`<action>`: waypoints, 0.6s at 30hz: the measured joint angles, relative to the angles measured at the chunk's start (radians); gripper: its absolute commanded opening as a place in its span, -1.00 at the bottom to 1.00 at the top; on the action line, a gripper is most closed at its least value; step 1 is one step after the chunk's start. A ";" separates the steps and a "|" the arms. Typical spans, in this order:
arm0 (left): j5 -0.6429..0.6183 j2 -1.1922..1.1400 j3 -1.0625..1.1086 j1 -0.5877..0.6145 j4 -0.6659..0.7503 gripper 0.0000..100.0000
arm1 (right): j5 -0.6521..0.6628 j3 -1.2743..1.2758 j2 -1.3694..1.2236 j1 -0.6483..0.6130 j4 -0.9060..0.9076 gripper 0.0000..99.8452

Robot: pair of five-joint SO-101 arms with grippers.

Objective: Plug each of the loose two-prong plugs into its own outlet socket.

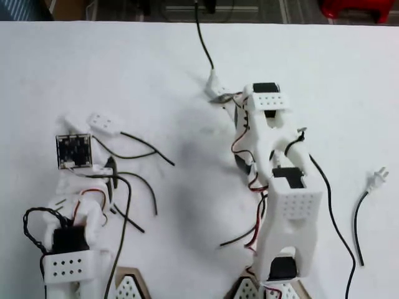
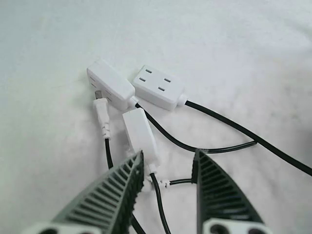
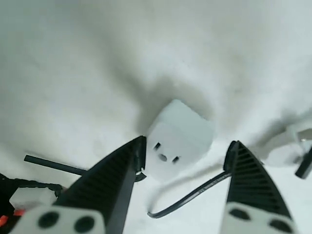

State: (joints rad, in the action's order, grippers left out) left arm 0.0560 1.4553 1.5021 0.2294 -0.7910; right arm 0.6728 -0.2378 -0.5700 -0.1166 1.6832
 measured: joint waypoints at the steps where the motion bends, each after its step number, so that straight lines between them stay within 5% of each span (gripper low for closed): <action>1: 0.000 0.000 0.000 0.000 0.000 -0.65 | 0.000 0.000 0.012 0.003 0.005 -0.48; 18: 0.000 0.000 0.000 0.000 0.000 -0.65 | 0.000 0.094 0.061 0.055 -0.032 -0.49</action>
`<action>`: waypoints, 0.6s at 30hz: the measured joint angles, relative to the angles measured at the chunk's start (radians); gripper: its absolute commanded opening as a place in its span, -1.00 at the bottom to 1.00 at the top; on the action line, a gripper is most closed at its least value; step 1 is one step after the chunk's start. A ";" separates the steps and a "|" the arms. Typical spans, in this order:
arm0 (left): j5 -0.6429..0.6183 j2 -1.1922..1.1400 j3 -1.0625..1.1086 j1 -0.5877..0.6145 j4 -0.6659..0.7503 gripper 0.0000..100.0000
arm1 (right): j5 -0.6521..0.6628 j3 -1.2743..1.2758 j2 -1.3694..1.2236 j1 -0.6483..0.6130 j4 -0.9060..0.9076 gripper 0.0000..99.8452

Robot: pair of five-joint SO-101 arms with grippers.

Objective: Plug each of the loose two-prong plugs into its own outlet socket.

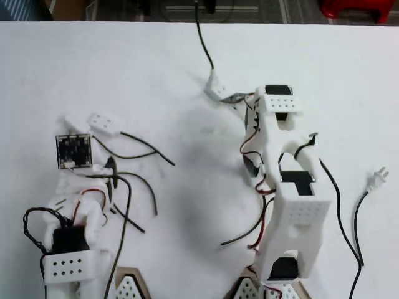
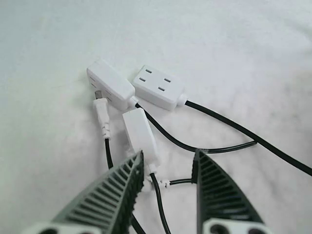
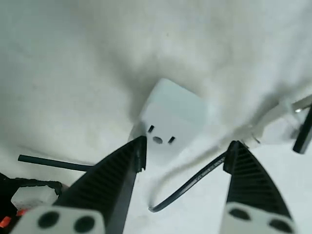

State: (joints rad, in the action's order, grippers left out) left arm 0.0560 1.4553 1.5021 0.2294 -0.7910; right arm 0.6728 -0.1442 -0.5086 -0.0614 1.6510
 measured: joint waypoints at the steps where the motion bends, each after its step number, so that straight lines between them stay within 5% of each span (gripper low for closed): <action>1: 0.000 0.000 0.000 0.000 0.000 -0.65 | -0.002 0.000 -0.009 -0.008 0.003 -0.52; 9: 0.000 0.000 0.000 0.000 0.000 -0.65 | -0.054 0.002 -0.071 -0.107 -0.003 -0.95; 18: 0.000 0.000 0.000 0.000 0.000 -0.65 | -0.129 0.000 -0.092 -0.157 -0.015 -0.96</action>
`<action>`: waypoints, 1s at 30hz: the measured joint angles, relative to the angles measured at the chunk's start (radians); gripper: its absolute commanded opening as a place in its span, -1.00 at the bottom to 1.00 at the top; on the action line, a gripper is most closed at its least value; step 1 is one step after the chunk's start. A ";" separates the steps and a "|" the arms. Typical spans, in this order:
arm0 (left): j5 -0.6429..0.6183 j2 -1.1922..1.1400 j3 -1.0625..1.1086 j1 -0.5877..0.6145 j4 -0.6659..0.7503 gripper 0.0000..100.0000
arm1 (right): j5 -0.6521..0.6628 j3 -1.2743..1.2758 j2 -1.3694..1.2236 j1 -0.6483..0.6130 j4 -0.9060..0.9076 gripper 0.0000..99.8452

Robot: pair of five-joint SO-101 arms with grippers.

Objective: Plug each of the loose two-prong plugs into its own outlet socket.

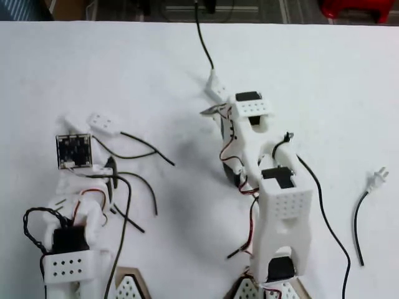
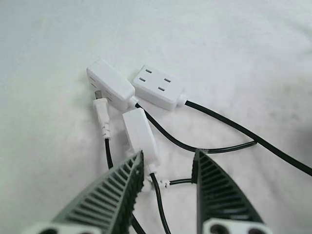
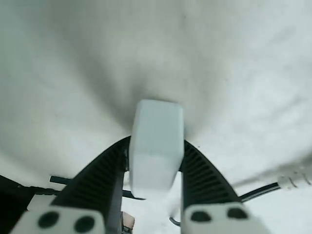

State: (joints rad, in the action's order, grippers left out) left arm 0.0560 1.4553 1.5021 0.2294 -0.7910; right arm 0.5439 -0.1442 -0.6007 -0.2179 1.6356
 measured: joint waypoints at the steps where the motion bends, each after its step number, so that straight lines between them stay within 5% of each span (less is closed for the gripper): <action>1: 0.000 0.000 0.000 0.000 0.000 -0.65 | -0.002 0.000 0.000 0.000 -0.002 -0.96; 7: 0.000 0.000 0.000 0.000 0.000 -0.65 | -0.018 0.002 0.069 -0.029 -0.049 -0.96; 16: 0.000 0.000 0.000 0.000 0.000 -0.65 | -0.265 0.006 0.087 -0.207 -0.218 -0.96; 24: 0.000 0.000 0.000 0.000 0.000 -0.65 | -0.301 -0.002 0.046 -0.285 -0.258 -0.63; 30: 0.000 0.000 0.000 0.000 0.000 -0.65 | -0.307 -0.066 0.032 -0.336 -0.178 -0.61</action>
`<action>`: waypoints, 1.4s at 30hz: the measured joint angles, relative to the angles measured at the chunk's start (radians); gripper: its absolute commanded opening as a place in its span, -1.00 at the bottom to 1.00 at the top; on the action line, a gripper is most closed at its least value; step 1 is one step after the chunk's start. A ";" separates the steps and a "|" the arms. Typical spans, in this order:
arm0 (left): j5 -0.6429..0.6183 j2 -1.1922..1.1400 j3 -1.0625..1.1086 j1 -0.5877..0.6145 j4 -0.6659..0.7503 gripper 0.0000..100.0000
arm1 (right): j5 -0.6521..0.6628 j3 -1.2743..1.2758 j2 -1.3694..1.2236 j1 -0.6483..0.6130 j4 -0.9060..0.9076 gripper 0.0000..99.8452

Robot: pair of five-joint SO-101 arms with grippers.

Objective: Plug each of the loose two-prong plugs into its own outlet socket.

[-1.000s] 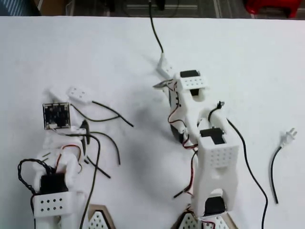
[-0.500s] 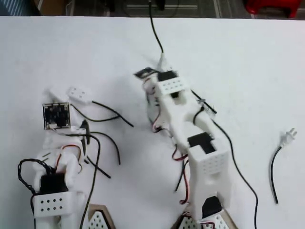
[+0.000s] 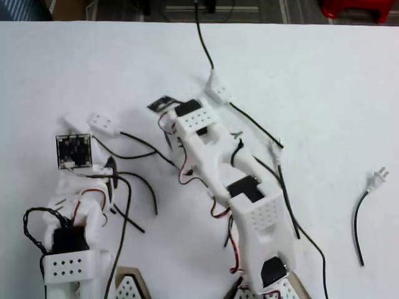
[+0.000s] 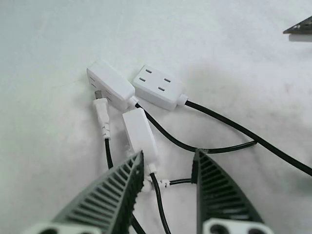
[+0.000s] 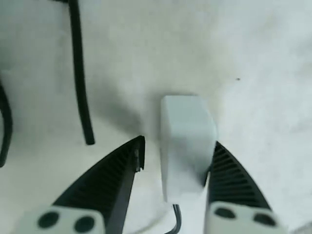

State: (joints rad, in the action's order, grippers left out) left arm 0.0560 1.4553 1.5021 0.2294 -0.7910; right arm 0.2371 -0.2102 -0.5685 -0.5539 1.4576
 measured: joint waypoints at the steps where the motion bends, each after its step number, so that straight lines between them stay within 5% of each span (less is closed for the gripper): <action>1: 0.000 0.000 0.000 0.000 0.000 -0.65 | 0.000 -0.020 0.000 -0.008 0.025 -0.61; 8: 0.000 0.000 0.000 0.000 0.000 -0.65 | 0.000 -0.153 -0.002 -0.112 0.219 -0.61; 20: 0.000 0.000 0.000 0.000 0.000 -0.65 | 0.000 -0.164 -0.002 -0.221 0.247 -0.61; 34: 0.000 0.000 0.000 0.000 0.000 -0.65 | -0.083 -0.170 0.029 -0.109 0.187 -0.60; 42: 0.000 0.000 0.000 0.000 0.000 -0.65 | -0.166 -0.170 0.015 -0.112 0.127 -0.33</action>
State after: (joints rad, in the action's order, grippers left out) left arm 0.0560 1.4553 1.5021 0.2294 -0.7910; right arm 0.0713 -0.3805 -0.5531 -0.6659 1.5850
